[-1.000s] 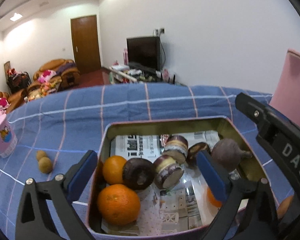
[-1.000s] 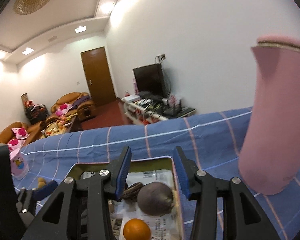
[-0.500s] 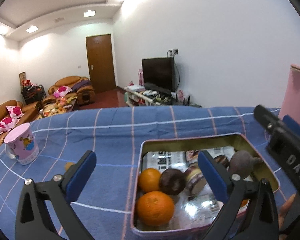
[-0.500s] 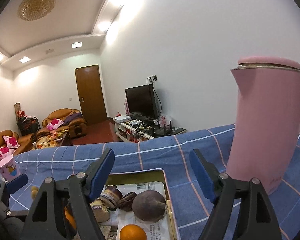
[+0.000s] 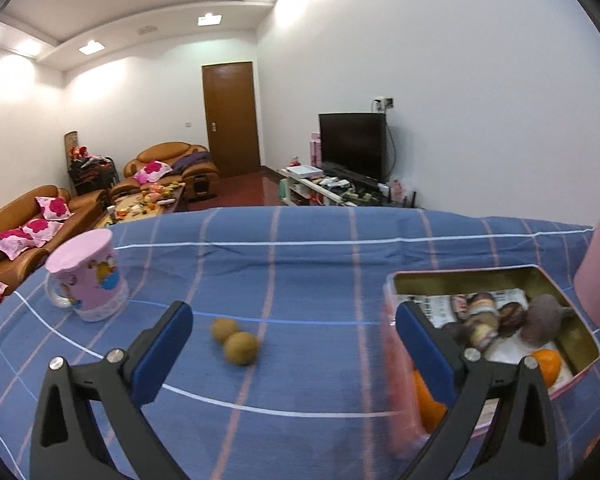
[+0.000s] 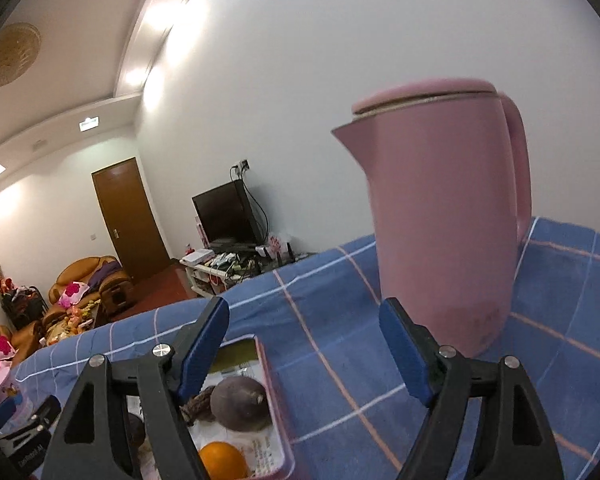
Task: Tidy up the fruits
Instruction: 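Move both tools back toward the two small tan round fruits on the cloth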
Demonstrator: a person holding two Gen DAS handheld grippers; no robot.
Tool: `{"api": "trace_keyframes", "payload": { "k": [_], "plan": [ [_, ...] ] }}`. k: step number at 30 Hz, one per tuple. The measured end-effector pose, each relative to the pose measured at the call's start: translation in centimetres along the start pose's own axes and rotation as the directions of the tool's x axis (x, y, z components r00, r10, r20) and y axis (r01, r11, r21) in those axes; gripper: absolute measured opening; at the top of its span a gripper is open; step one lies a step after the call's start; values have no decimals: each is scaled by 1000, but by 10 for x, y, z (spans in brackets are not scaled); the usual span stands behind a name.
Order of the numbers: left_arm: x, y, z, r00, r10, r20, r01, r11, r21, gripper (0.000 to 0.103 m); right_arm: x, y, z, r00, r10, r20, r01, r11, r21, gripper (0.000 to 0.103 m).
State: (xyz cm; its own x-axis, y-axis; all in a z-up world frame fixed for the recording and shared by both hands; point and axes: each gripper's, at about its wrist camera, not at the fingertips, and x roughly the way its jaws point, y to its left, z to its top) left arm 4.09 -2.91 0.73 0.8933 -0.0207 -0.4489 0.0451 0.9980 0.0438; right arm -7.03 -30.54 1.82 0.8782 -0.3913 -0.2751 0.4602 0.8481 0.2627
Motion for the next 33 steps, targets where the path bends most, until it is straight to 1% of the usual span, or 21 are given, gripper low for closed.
{"api": "trace_keyframes", "payload": {
  "k": [4, 7, 12, 15, 17, 20, 25, 28, 31, 33],
  "plan": [
    [5, 22, -1, 1000, 17, -14, -18, 1000, -24, 103, -10, 16, -5, 1000, 18, 7, -17, 999, -49, 79],
    [7, 35, -1, 999, 28, -22, -28, 999, -32, 103, -10, 34, -8, 999, 41, -4, -41, 996, -77, 79],
    [10, 56, -1, 998, 61, -16, -62, 998, -31, 103, -12, 62, -17, 996, 90, -29, -93, 989, -115, 79],
    [14, 72, -1, 995, 92, -25, -93, 995, -43, 103, -12, 81, -24, 990, 135, -49, -140, 981, -133, 79],
    [17, 84, -1, 993, 111, -37, -113, 992, -57, 103, -12, 97, -29, 980, 183, -71, -192, 969, -152, 79],
    [24, 104, -2, 987, 151, -60, -156, 985, -78, 103, -11, 125, -38, 968, 229, -104, -246, 950, -194, 79],
    [39, 140, -2, 968, 220, -119, -235, 964, -128, 103, -5, 164, -54, 940, 289, -179, -326, 916, -235, 79],
    [45, 159, -2, 955, 258, -144, -280, 947, -159, 103, 2, 187, -63, 919, 312, -242, -370, 896, -246, 79],
    [50, 172, -3, 943, 289, -163, -316, 932, -179, 103, 10, 212, -72, 889, 338, -309, -422, 867, -264, 79],
    [53, 177, -5, 935, 308, -176, -338, 923, -182, 103, 12, 229, -80, 865, 356, -352, -461, 842, -282, 79]
  ]
}}
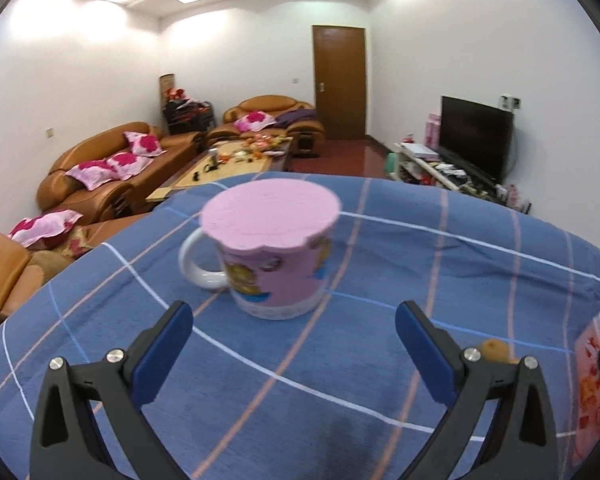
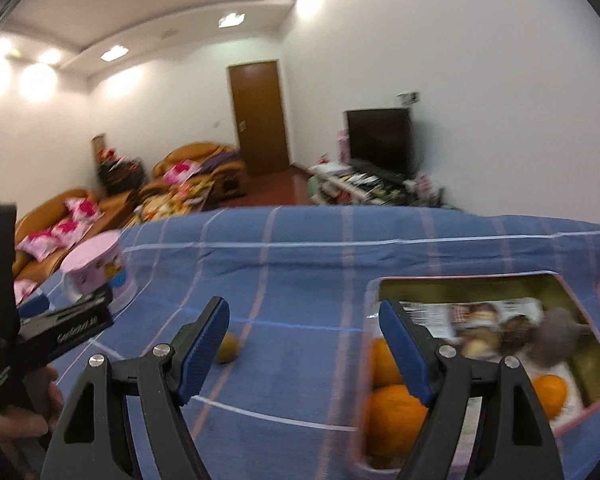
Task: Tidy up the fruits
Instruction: 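Move both tools back toward the two small tan round fruits on the cloth, then close the right tool around one small tan round fruit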
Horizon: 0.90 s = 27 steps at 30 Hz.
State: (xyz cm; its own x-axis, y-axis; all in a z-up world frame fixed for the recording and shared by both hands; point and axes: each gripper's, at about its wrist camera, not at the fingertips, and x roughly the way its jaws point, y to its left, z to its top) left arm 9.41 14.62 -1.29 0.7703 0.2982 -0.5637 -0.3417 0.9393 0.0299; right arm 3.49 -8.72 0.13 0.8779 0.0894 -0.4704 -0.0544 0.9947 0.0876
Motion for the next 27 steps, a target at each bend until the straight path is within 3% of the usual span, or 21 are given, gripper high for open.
{"api": "trace_keyframes", "payload": {
  "k": [2, 4, 10, 12, 15, 17, 21, 27],
  "plan": [
    [3, 1, 0, 1000, 5, -13, -5, 1000, -9, 103, 13, 14, 1, 998, 25, -50, -27, 999, -38, 78],
    [6, 2, -1, 1000, 5, -27, -6, 1000, -15, 103, 29, 25, 2, 992, 49, -112, -57, 997, -61, 65],
    [7, 1, -3, 1000, 9, -29, -9, 1000, -3, 103, 70, 45, -3, 953, 104, -285, -132, 988, -81, 53],
    [6, 1, -4, 1000, 10, -30, -10, 1000, 2, 103, 80, 49, -5, 940, 103, -325, -139, 986, -91, 52],
    [7, 0, -4, 999, 9, -32, -9, 1000, 5, 103, 95, 54, -11, 912, 98, -397, -150, 984, -101, 42],
    [7, -1, -4, 1000, 7, -31, -7, 1000, 6, 103, 95, 54, -12, 914, 104, -392, -155, 983, -101, 30],
    [3, -5, -5, 1000, -8, -20, 8, 1000, 20, 103, 91, 50, -12, 922, 110, -372, -151, 985, -83, 30],
    [-5, -13, -5, 996, -90, 12, 89, 995, 47, 103, 37, 39, -7, 992, 46, -119, -55, 996, -68, 30]
  ]
}}
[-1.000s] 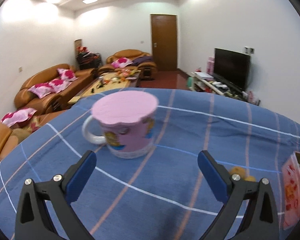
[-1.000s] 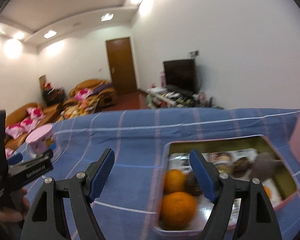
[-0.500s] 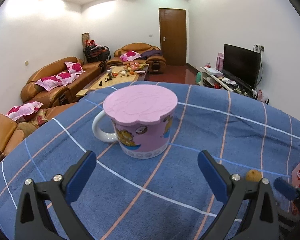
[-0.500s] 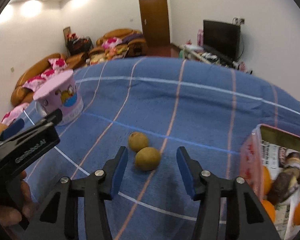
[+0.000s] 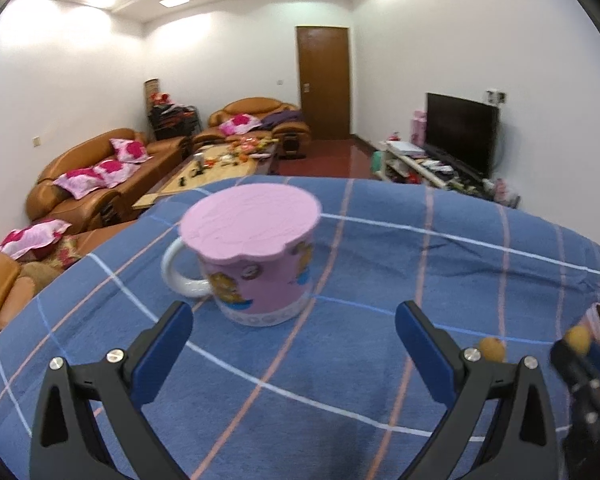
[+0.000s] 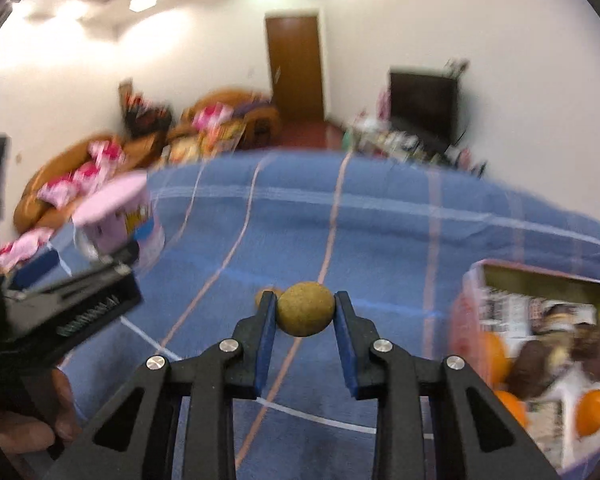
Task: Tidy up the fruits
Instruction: 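Close the right tool around one small tan round fruit, then grasp the other small tan fruit with the left tool while the right tool lifts its fruit, then carry the tan fruit in the left tool while the right tool carries its fruit to the tin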
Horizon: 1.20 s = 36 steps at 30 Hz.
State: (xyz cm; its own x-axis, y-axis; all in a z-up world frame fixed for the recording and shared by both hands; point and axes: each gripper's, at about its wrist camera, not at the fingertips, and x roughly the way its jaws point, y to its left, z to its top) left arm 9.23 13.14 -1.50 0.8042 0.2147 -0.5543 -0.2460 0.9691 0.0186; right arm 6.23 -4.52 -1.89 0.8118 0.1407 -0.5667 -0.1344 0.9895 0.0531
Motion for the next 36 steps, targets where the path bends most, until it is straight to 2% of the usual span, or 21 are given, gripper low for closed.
{"api": "trace_keyframes", "payload": {
  "k": [4, 7, 10, 16, 17, 19, 21, 22, 23, 27, 29, 33, 34, 36],
  "plan": [
    [-3, -9, 0, 993, -120, -5, 120, 993, 9, 100, -33, -8, -10, 994, -52, 99, 51, 999, 6, 30],
    [-3, -26, -1, 978, -205, -39, 207, 977, 47, 87, -50, -16, -18, 991, -47, 124, 46, 999, 8, 30],
    [0, -49, -2, 958, -274, -91, 282, 955, 89, 79, -61, -17, -22, 988, -50, 143, 50, 999, 1, 31],
    [18, -100, -4, 940, -273, -206, 314, 926, 209, 59, -60, -26, -23, 991, -46, 127, 41, 998, 38, 31],
    [22, -104, -5, 934, -272, -231, 322, 923, 211, 55, -57, -28, -21, 992, -44, 120, 39, 998, 45, 31],
    [30, -112, -7, 912, -296, -285, 358, 912, 198, 47, -55, -30, -20, 993, -38, 110, 32, 998, 54, 31],
    [37, -119, -9, 896, -296, -330, 372, 907, 199, 46, -52, -31, -20, 994, -34, 100, 28, 998, 55, 31],
    [39, -120, -9, 896, -292, -335, 370, 908, 198, 43, -51, -30, -20, 995, -32, 95, 27, 998, 56, 31],
    [38, -120, -8, 897, -293, -332, 369, 909, 195, 31, -50, -31, -20, 995, -31, 91, 25, 998, 57, 31],
    [39, -113, -7, 888, -317, -333, 383, 911, 155, 27, -48, -31, -20, 996, -24, 82, 19, 998, 61, 31],
    [35, -104, -7, 894, -314, -318, 368, 921, 126, 27, -49, -31, -20, 996, -27, 86, 22, 998, 59, 31],
    [20, -85, -5, 932, -287, -221, 311, 947, 79, 27, -51, -29, -20, 995, -35, 96, 30, 998, 50, 31],
    [13, -80, -5, 947, -261, -188, 279, 958, 72, 27, -51, -29, -20, 995, -37, 97, 32, 998, 48, 31],
    [8, -73, -6, 961, -228, -154, 241, 968, 70, 27, -51, -29, -20, 994, -39, 98, 35, 998, 45, 31]
  ]
}}
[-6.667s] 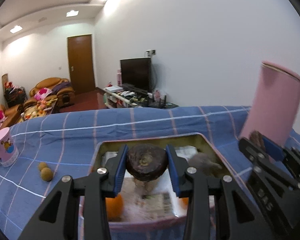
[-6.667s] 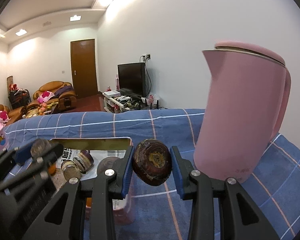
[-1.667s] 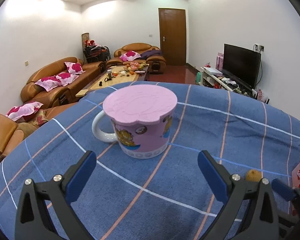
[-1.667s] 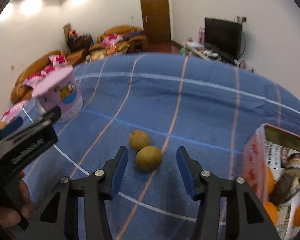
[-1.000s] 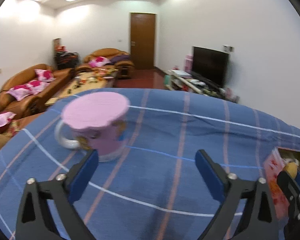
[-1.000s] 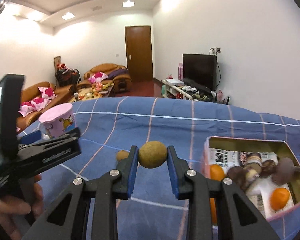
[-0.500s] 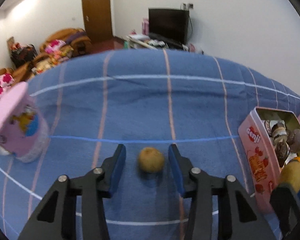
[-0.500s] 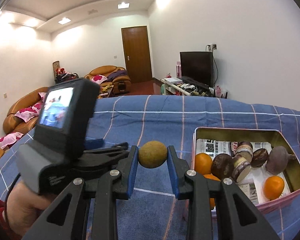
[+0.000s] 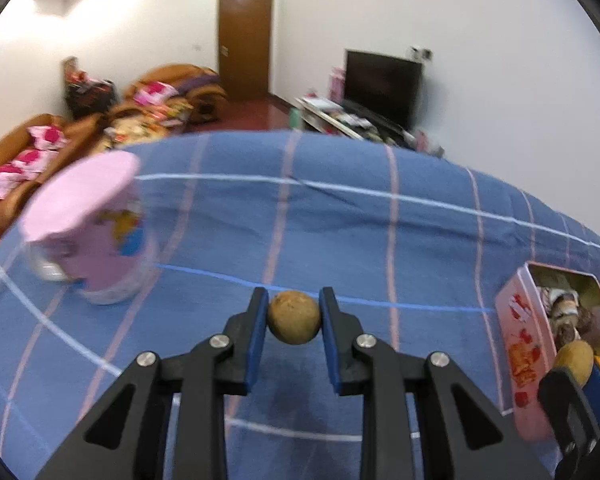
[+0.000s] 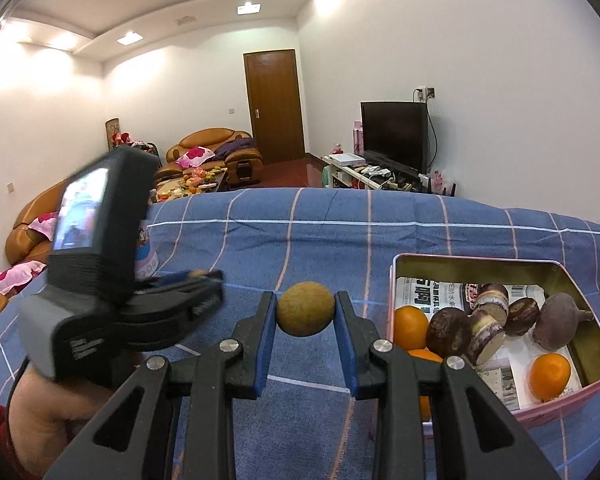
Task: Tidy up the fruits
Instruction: 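Carry the tan fruit in the left tool while the right tool carries its fruit to the tin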
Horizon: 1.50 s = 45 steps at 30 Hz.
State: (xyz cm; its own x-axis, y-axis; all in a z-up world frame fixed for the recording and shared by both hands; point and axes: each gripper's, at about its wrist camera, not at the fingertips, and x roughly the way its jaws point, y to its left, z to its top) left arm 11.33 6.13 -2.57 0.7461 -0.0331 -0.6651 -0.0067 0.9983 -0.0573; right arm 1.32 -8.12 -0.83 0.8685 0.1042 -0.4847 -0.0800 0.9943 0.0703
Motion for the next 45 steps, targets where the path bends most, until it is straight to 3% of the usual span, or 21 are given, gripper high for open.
{"api": "trace_keyframes", "payload": {
  "k": [7, 12, 30, 45],
  "plan": [
    [-33, 10, -15, 990, 92, 103, -92, 996, 0, 27, -6, 3, -1, 1000, -8, 16, 8, 1000, -4, 31],
    [-44, 10, -19, 984, 118, 134, -119, 993, 0, 27, -12, 7, -1, 999, -20, 41, 21, 999, -23, 31],
    [-75, -8, -41, 974, 119, 193, -122, 993, 1, 27, -33, -2, -9, 997, -51, 62, 53, 998, -32, 31],
    [-87, -25, -52, 976, 89, 200, -91, 996, 2, 27, -51, -6, -16, 995, -56, 84, 61, 996, -68, 31]
  ]
}}
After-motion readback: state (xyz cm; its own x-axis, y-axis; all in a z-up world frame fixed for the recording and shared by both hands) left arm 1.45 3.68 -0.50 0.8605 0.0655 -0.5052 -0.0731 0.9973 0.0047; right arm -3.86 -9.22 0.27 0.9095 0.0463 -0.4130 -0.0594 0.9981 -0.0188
